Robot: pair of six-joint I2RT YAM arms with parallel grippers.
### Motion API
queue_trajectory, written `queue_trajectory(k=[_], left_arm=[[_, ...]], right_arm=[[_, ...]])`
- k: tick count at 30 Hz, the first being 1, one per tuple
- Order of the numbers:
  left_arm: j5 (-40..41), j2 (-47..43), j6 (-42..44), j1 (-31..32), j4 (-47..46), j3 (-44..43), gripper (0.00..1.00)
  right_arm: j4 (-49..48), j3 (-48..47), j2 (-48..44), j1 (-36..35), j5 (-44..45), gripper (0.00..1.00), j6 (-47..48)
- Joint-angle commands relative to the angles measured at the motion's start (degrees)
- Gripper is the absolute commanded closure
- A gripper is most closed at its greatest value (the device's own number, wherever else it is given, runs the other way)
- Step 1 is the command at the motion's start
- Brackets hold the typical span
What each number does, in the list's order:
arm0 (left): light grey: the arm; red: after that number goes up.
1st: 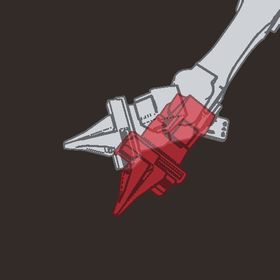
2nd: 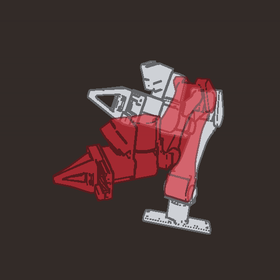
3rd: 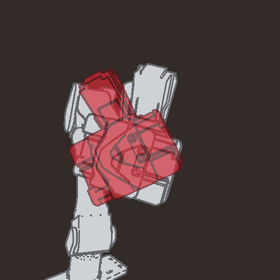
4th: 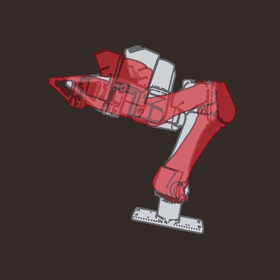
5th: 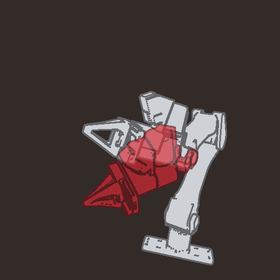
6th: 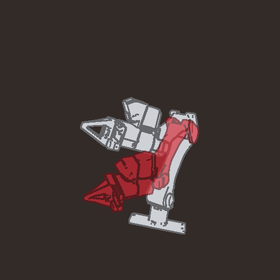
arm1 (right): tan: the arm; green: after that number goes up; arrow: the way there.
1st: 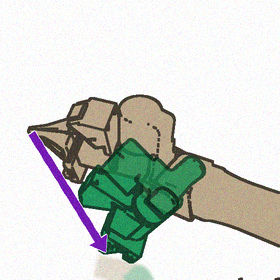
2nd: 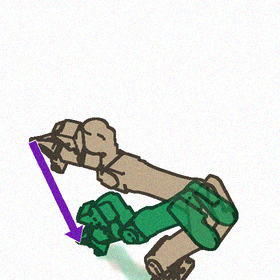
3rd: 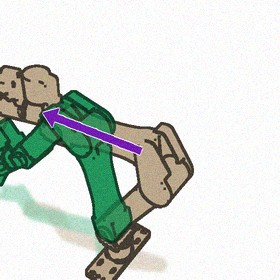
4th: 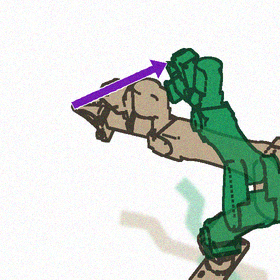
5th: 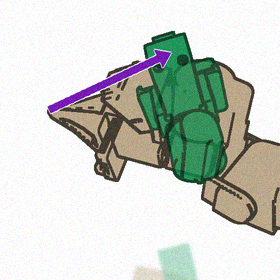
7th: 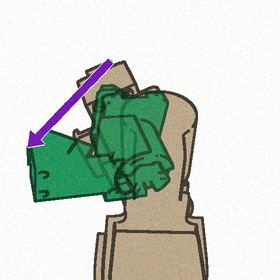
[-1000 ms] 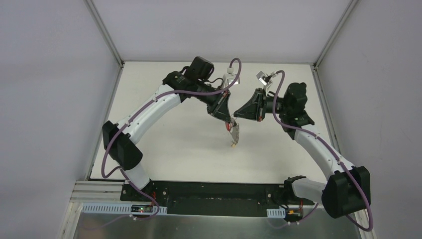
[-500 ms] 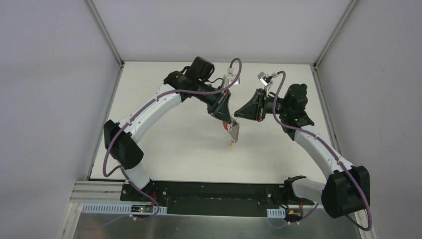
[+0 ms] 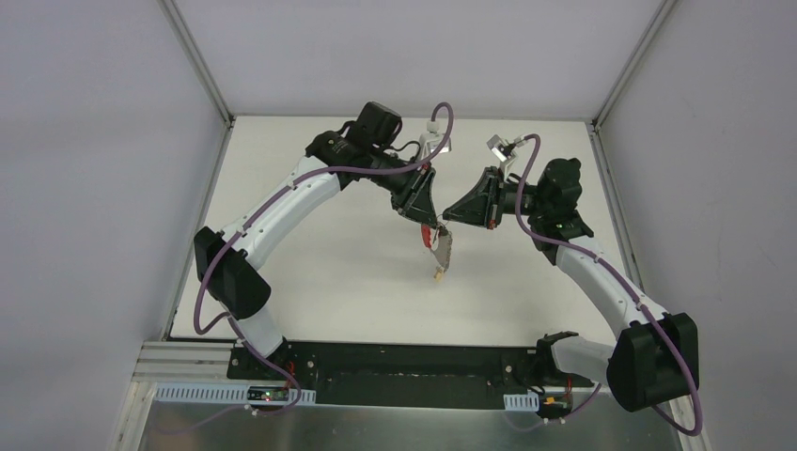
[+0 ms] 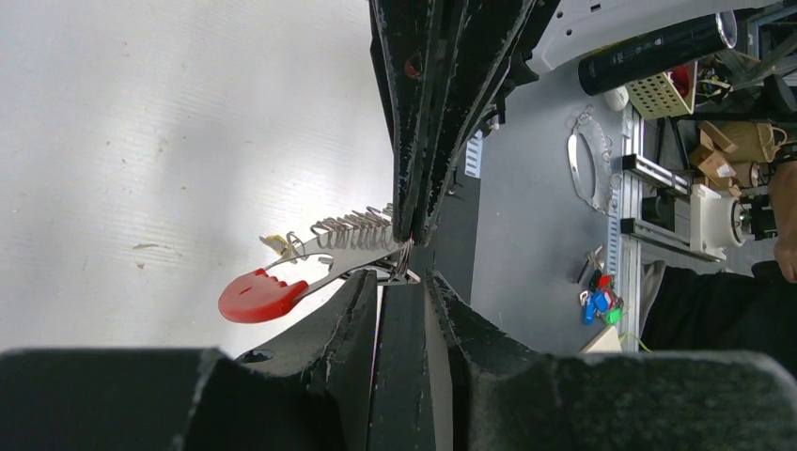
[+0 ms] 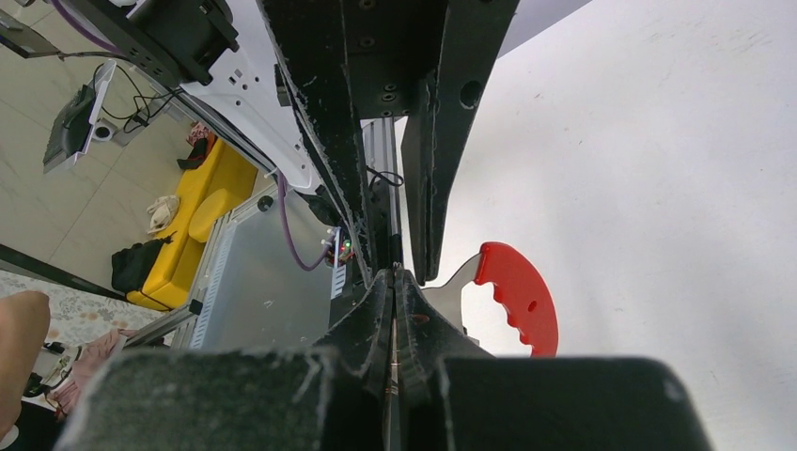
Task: Put the keys on the keyring
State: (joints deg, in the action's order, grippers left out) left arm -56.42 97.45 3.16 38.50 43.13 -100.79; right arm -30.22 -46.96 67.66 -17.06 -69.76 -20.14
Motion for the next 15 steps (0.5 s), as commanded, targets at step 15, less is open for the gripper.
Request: queue_trajectory(k=[15], left_arm=[[-3.16, -0.51, -5.36, -0.27, -5.96, -0.64, 0.87]], right_arm=[[-3.89, 0.12, -1.46, 0.32, -0.64, 1.00, -0.32]])
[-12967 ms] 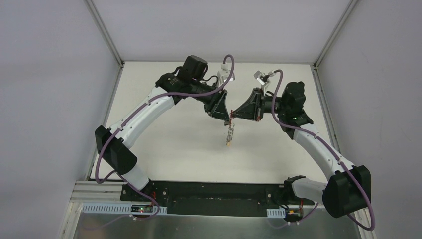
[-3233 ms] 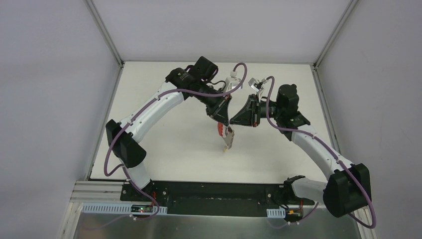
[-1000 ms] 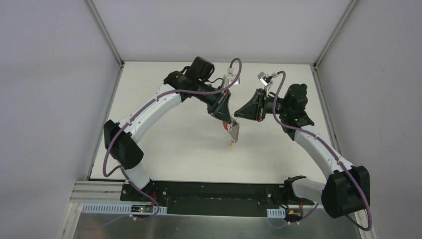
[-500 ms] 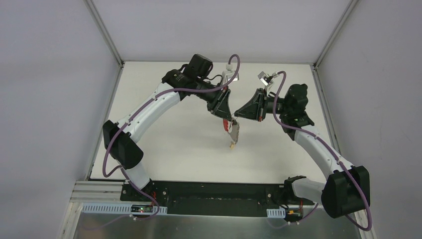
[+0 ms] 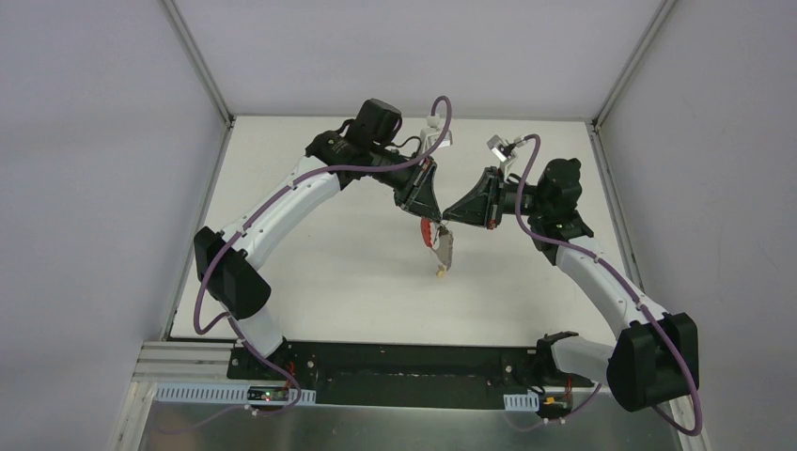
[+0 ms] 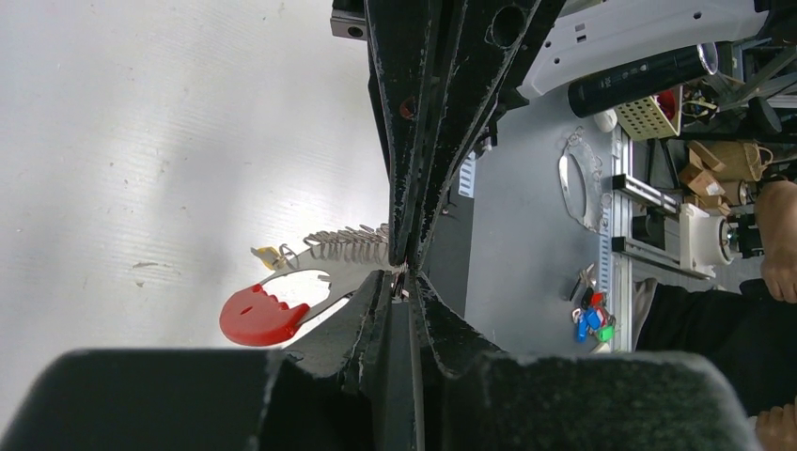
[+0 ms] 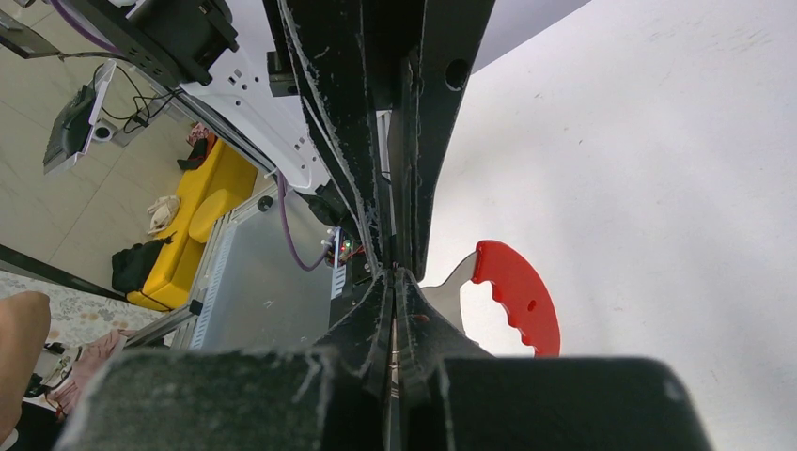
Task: Put the keys on the keyring
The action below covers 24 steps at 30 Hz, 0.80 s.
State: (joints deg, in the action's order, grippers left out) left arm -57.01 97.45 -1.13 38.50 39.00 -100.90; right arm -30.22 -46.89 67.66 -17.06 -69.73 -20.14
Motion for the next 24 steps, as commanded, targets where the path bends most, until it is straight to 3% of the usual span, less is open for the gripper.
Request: queue_trajectory(k=[1, 14, 24], left_arm=[[-2.64, -0.43, -1.07, -0.20, -1.83, -0.46, 0.88], [-2.57, -1.03, -0.56, -0.18, -1.72, 1.47, 0.83], [-2.84, -0.93, -0.63, -0.18, -1.90, 1.91, 0.87]], right_arm=[[-3.84, -0.06, -1.41, 0.33, -0.67, 1.00, -0.33], [-3.80, -0.44, -1.21, 0.59, -0.58, 1.00, -0.42], [-3.86, -0.36, -1.21, 0.71, -0.40, 1.00, -0.43]])
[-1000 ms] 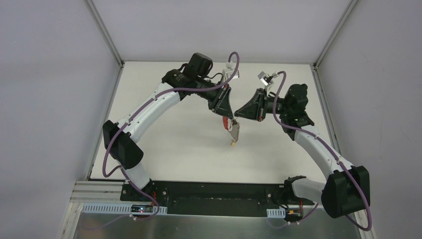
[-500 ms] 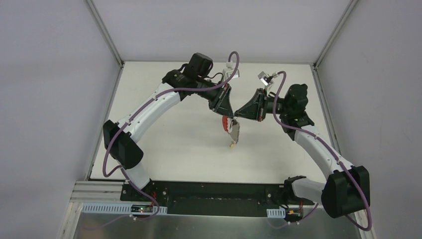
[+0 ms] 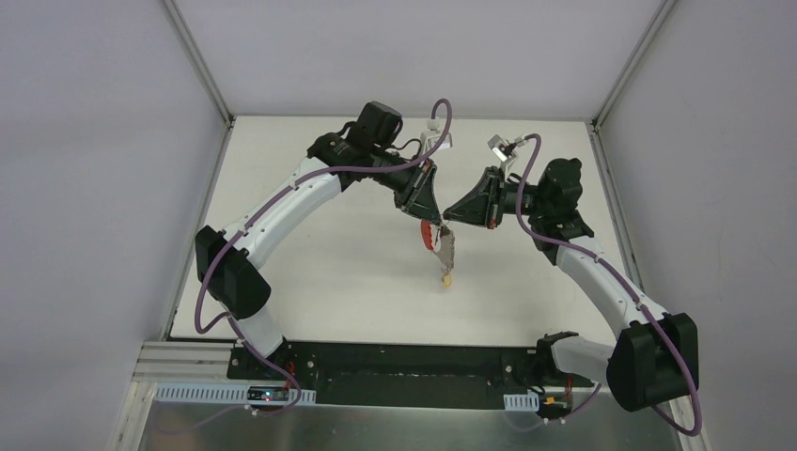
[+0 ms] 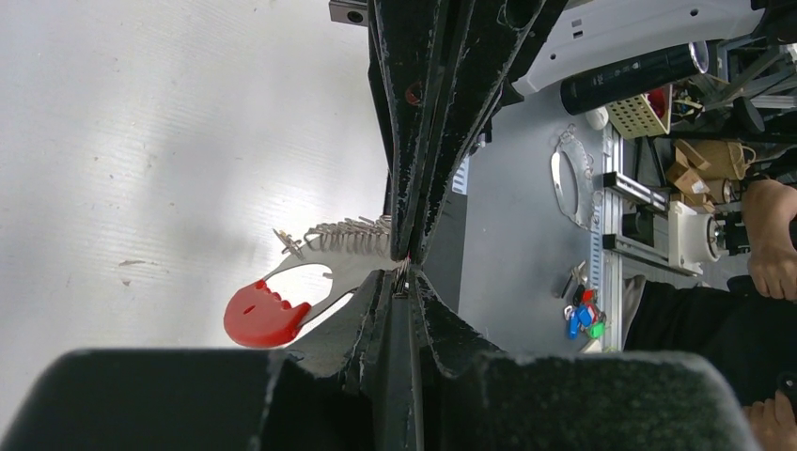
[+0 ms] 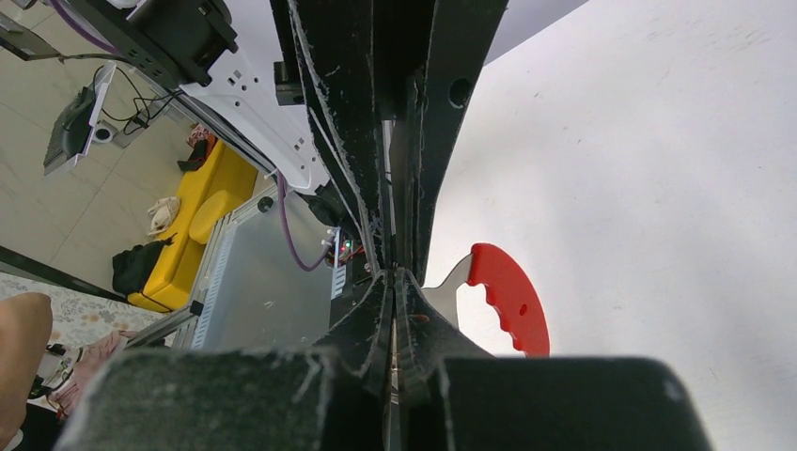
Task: Put the keys on the keyring
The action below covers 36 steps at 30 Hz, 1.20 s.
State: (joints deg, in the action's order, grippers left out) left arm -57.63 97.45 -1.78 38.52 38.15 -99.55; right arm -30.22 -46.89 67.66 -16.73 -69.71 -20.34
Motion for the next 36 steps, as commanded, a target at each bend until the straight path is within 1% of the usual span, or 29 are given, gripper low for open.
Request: queue_trajectory(k=[1, 3, 7, 11, 14, 20, 23, 36], left_arm=[[-2.19, -0.94, -0.05, -0.20, -1.18, 0.58, 0.87], [-2.19, -0.86, -0.31, -0.20, -1.45, 0.45, 0.89], [-2.40, -0.53, -0.59, -0.20, -1.50, -0.15, 1.00], [-2.08, -0.50, -0.59, -0.20, -1.29, -0.51, 1.00], [-0.57, -0.59, 1.00, -0.20, 0.90, -1.72, 1.00], [3.08, -0.73, 5.72, -0.20, 6.69, -4.26, 1.00], [4.06, -0.70, 6.00, -0.20, 7.01, -4.43, 1.00], [6.47, 0.19, 6.18, -0.20, 7.75, -5.38, 1.00]], right_arm=[[-3.92, -0.32, -1.28, 0.36, -0.42, 1.00, -0.23], [-3.88, -0.26, -1.22, 0.41, -0.42, 1.00, -0.23], [-3.81, 0.02, -1.30, 0.45, -0.38, 1.00, -0.01], [-3.80, 0.39, -1.45, 0.48, -0.25, 1.00, 0.53], [-3.03, 0.74, -1.80, 0.51, -0.29, 1.00, 2.16], [2.94, 0.07, -2.61, 0.55, -0.97, 1.00, 7.90], [5.18, -0.14, -2.78, 0.46, -1.62, 1.00, 10.36], [8.42, 0.31, -3.59, -0.86, -2.88, 0.99, 13.66]])
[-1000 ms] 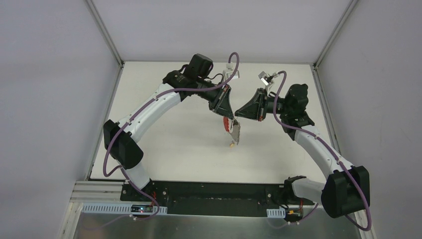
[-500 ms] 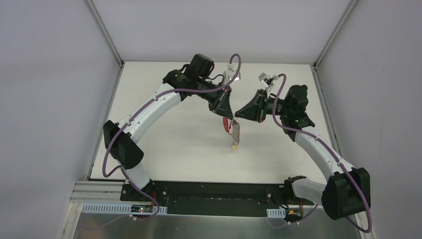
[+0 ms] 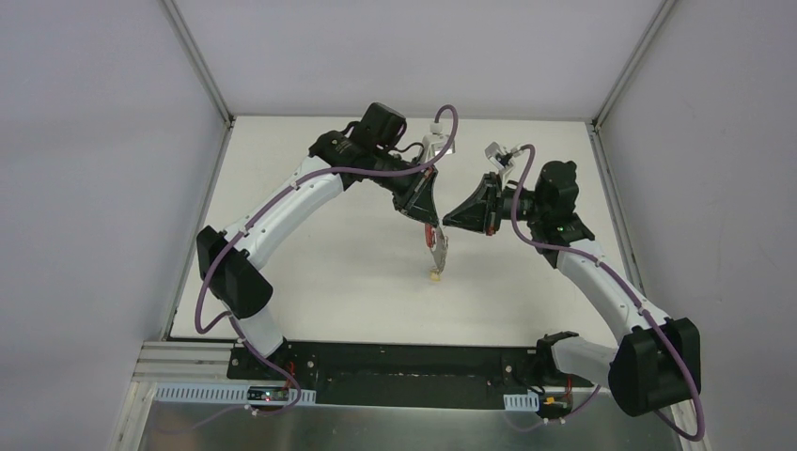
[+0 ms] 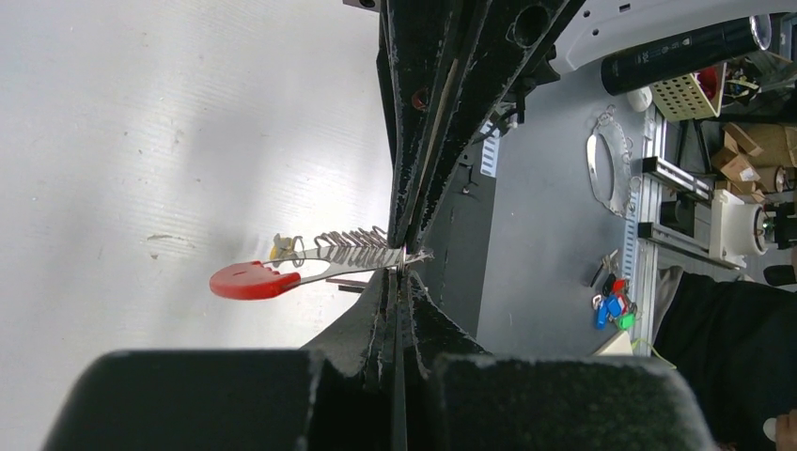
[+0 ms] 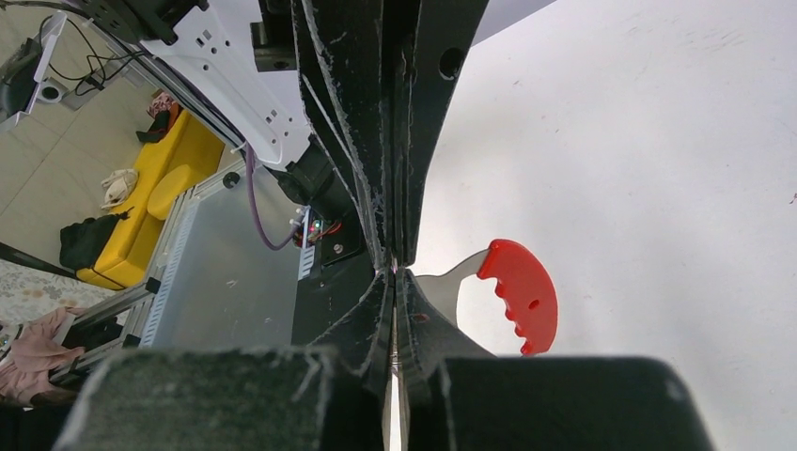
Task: Put the keys on the keyring
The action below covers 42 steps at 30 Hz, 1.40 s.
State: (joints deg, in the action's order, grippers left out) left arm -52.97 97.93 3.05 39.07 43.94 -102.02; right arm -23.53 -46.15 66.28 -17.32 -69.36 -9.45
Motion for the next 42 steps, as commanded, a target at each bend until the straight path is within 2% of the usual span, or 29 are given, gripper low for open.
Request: queue_trajectory(k=[1, 5, 16, 21, 27, 42], left_arm=[[1.86, -0.22, 1.35, -0.75, 2.05, -2.98, 1.00], [2.03, -0.11, 1.72, -0.66, 2.47, -3.10, 1.00], [2.34, 0.13, 5.89, 1.19, 6.44, -3.02, 1.00], [2.55, 0.89, 6.29, 1.83, 7.46, -3.99, 1.00], [2.33, 1.14, 6.12, 2.50, 7.76, -4.50, 1.00], [2.38, 2.00, 6.42, 2.68, 8.35, -5.47, 1.00]], right_arm=[[1.73, -0.43, -2.21, -0.43, -3.28, 0.99, 2.78], [1.97, -0.69, -2.30, -0.66, -3.26, 0.96, 2.77], [5.28, -4.36, -1.77, -0.52, -0.71, 0.63, 2.46], [6.43, -4.62, -0.88, -1.25, 0.21, 0.57, 3.28], [8.94, -5.18, 0.26, -2.60, 0.75, 0.58, 5.83], [9.75, -4.88, 1.65, -3.73, 0.41, 0.83, 6.99]])
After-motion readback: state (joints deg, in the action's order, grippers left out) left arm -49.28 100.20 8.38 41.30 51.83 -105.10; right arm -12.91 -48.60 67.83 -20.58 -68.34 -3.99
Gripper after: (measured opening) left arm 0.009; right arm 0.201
